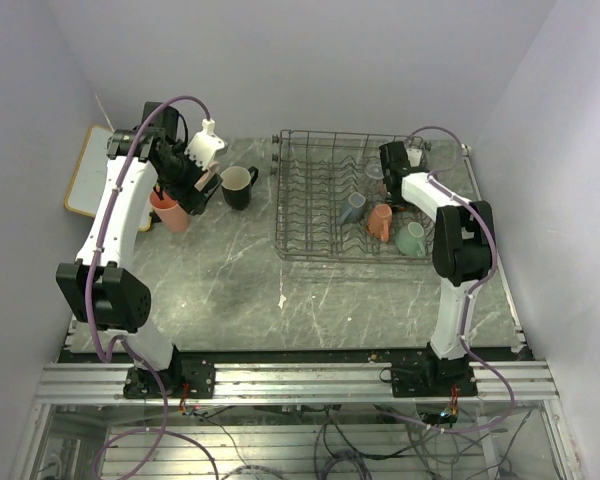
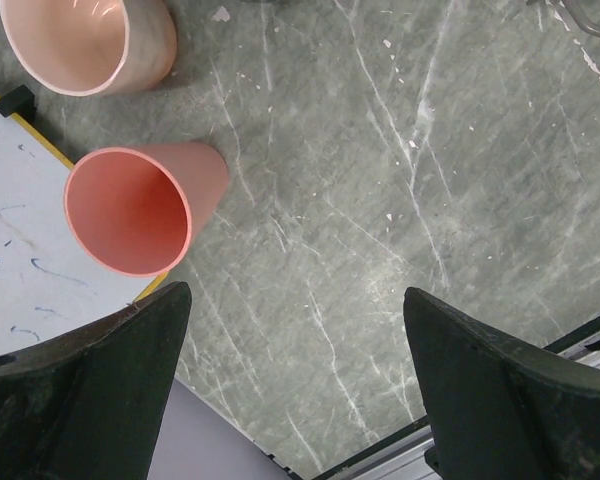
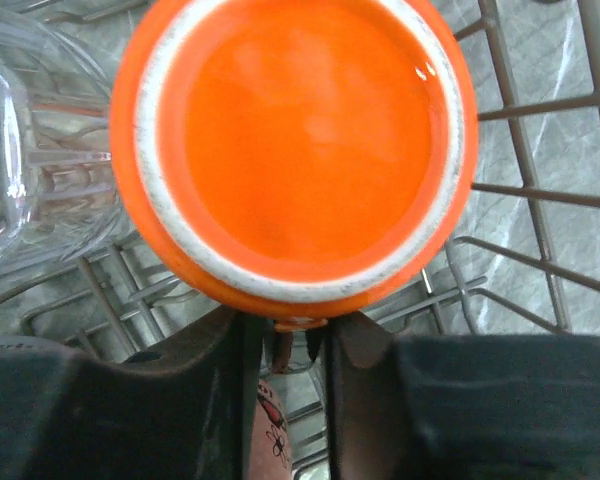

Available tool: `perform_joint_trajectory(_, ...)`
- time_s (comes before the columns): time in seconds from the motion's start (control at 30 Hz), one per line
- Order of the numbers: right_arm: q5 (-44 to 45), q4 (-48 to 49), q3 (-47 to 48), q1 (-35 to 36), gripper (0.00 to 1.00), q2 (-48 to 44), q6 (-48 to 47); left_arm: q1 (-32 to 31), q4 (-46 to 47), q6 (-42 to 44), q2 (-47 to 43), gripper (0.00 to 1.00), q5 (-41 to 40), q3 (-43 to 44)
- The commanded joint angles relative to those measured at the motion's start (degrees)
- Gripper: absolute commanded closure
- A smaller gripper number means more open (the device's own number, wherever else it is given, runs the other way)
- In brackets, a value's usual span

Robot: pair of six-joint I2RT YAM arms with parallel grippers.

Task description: Unload the cups from the dish rack

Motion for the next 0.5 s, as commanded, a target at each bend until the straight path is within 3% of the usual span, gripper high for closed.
perform_joint_trajectory(0.0, 1.6, 7.3, -3.5, -0.2, 0.80, -3.9, -1.7, -0.1, -0.3, -1.6, -1.1, 0.01, 1.5, 0.1)
perform_joint_trajectory(0.13, 2.4, 6.7, -4.1, 0.1, 1.00, -3.9, -1.3, -0.4, -1.2, -2.1, -0.5, 0.01, 1.6, 0.3)
perform_joint_trajectory(0.47, 4.1, 8.7, -5.3, 0.1, 1.00, -12.1, -2.4, -2.0, -0.8, -2.9, -1.0, 0.01, 0.8, -0.6)
